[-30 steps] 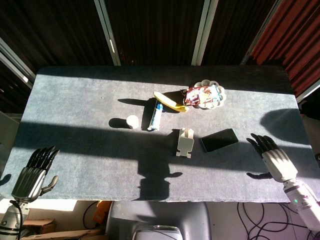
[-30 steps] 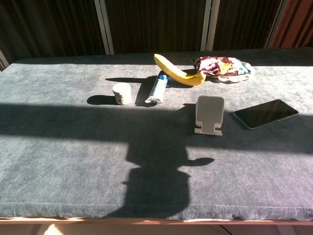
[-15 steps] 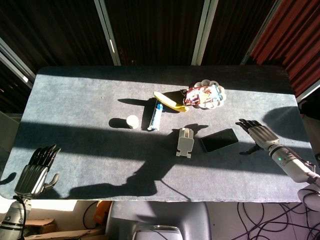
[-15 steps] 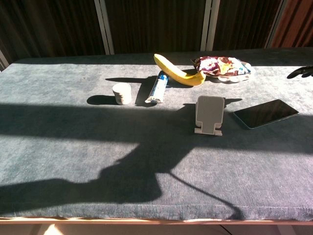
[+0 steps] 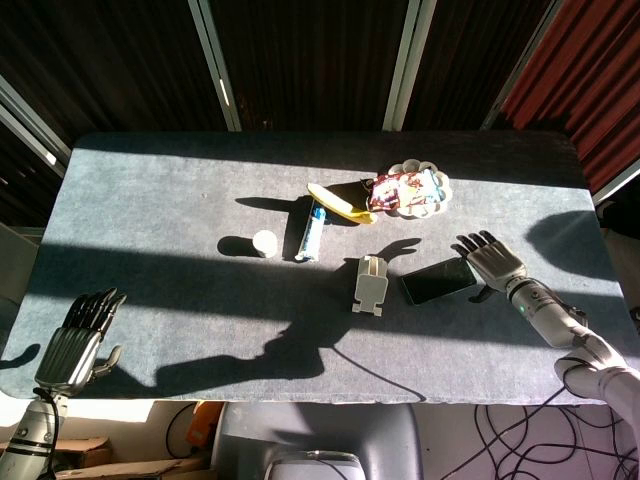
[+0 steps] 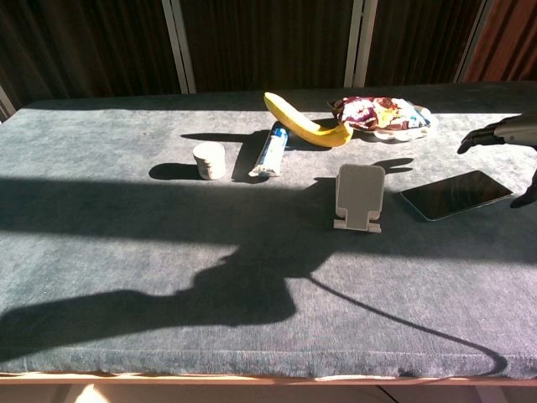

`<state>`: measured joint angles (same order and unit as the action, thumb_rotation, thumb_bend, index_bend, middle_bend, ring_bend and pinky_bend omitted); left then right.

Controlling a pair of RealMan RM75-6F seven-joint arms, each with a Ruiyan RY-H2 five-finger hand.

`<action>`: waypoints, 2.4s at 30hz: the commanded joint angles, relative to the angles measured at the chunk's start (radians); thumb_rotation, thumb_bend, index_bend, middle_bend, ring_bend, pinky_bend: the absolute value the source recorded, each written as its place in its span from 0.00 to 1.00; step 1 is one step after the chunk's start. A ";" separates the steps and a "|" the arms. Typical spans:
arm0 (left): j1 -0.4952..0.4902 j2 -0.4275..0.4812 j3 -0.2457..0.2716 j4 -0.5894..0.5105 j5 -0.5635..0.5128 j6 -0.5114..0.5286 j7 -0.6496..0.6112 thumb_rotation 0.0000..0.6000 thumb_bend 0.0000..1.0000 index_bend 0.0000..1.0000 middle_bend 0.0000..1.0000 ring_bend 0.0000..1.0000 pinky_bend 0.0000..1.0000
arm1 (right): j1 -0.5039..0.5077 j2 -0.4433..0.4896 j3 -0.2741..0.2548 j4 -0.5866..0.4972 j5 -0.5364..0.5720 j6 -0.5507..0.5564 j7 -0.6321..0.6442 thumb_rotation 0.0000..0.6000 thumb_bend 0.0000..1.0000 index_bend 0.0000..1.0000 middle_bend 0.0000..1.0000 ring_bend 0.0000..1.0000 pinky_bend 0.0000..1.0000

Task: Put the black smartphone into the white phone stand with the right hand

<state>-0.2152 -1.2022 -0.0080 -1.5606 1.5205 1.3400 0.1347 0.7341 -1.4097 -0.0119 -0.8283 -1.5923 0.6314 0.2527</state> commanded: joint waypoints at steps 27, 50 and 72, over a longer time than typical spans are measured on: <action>0.004 0.011 0.004 -0.001 0.008 0.016 -0.022 1.00 0.38 0.00 0.00 0.00 0.06 | 0.027 -0.099 -0.025 0.069 0.042 0.002 -0.020 1.00 0.25 0.40 0.25 0.00 0.00; 0.006 0.017 0.010 -0.004 0.017 0.022 -0.028 1.00 0.38 0.00 0.00 0.00 0.06 | -0.015 -0.156 -0.040 0.092 0.041 0.102 -0.052 1.00 0.31 0.71 0.47 0.23 0.30; 0.008 0.022 0.012 -0.001 0.026 0.029 -0.048 1.00 0.38 0.00 0.00 0.00 0.06 | -0.059 -0.175 -0.035 0.080 0.033 0.227 -0.213 1.00 0.33 0.96 0.66 0.47 0.48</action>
<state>-0.2073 -1.1796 0.0039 -1.5619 1.5465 1.3692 0.0871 0.6802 -1.5868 -0.0473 -0.7434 -1.5564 0.8458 0.0552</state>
